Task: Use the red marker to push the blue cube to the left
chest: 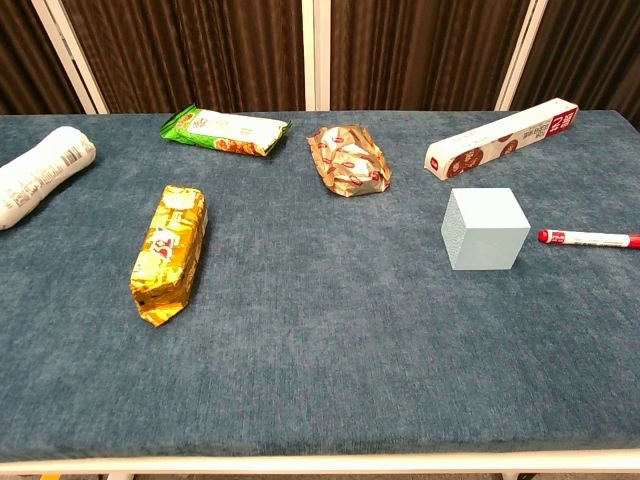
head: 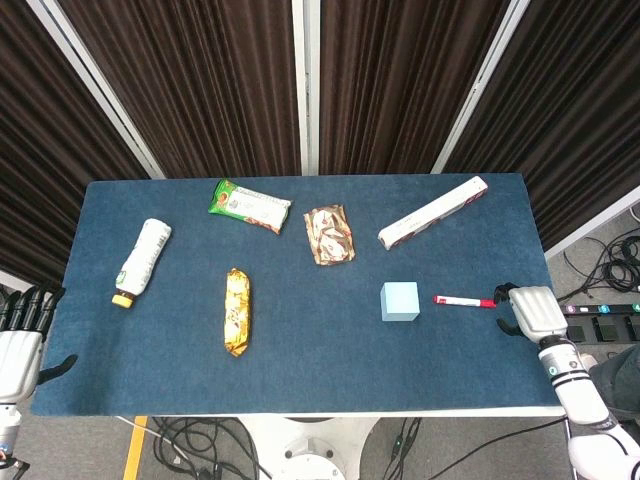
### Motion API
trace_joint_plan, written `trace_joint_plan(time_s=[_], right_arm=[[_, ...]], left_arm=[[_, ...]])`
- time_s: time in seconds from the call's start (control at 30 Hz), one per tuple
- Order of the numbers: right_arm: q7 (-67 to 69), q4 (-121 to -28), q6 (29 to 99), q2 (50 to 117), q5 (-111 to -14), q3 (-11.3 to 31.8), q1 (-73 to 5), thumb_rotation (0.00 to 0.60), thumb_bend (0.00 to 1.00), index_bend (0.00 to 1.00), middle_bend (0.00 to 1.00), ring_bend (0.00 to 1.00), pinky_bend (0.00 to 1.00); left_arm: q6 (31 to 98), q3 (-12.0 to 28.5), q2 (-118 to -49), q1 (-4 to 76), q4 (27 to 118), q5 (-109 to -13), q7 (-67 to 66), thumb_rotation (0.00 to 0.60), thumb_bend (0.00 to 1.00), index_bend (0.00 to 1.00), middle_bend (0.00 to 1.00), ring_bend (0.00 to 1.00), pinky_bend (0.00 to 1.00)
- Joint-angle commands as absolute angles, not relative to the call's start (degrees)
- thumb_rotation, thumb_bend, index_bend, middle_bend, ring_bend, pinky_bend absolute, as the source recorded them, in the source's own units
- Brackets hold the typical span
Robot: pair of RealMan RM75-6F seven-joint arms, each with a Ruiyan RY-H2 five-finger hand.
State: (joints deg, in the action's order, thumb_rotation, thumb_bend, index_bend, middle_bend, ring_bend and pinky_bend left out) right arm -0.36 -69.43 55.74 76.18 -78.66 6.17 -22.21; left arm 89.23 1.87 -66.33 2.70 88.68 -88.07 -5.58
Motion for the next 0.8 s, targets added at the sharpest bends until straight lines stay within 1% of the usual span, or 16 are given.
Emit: trace_joint_plan(time_s=[0.03, 0.2, 0.43, 0.5, 0.63, 0.8], right_arm=[[-0.25, -66.33, 54.52, 78.98, -77.51, 6.75, -23.76, 0.6, 0.24, 0.48, 0.44, 0.74, 0.83], [-0.24, -62.91, 53.71, 81.86, -77.23, 6.74, -25.06, 0.6, 0.26, 0.49, 0.44, 0.74, 0.83], [-0.41, -59.67, 53.24, 83.95, -77.42, 6.23, -26.07, 0.6, 0.25, 0.49, 0.44, 0.73, 0.83], [0.01, -58.77, 53.07, 84.45, -77.68, 5.95, -26.3, 0.6, 0.22, 0.49, 0.44, 0.73, 0.83], [0.66, -57.21, 53.06, 85.18, -78.44, 5.37, -26.66, 0.6, 0.11, 0.49, 0.44, 0.73, 0.83], [1.22, -55.37, 52.51, 86.07, -78.74, 4.85, -27.11, 0.6, 0.1, 0.48, 0.44, 0.72, 0.83]], left_arm=[[89.35, 1.84, -66.23, 2.79, 88.69, -88.35, -5.76, 0.6, 0.0, 0.11, 0.11, 0.04, 0.07], [89.26, 1.97, -66.0, 2.86, 89.11, -88.17, -5.83, 0.6, 0.0, 0.11, 0.11, 0.04, 0.07], [89.07, 1.94, -66.07, 2.89, 89.05, -88.07, -5.48, 0.6, 0.0, 0.11, 0.11, 0.04, 0.07], [88.89, 2.02, -66.17, 2.96, 88.91, -87.87, -5.3, 0.6, 0.0, 0.11, 0.11, 0.04, 0.07], [88.47, 2.16, -66.33, 3.14, 88.68, -87.5, -4.93, 0.6, 0.0, 0.11, 0.11, 0.04, 0.07], [87.97, 2.24, -66.63, 3.35, 88.2, -87.19, -4.53, 0.6, 0.0, 0.11, 0.11, 0.04, 0.07]])
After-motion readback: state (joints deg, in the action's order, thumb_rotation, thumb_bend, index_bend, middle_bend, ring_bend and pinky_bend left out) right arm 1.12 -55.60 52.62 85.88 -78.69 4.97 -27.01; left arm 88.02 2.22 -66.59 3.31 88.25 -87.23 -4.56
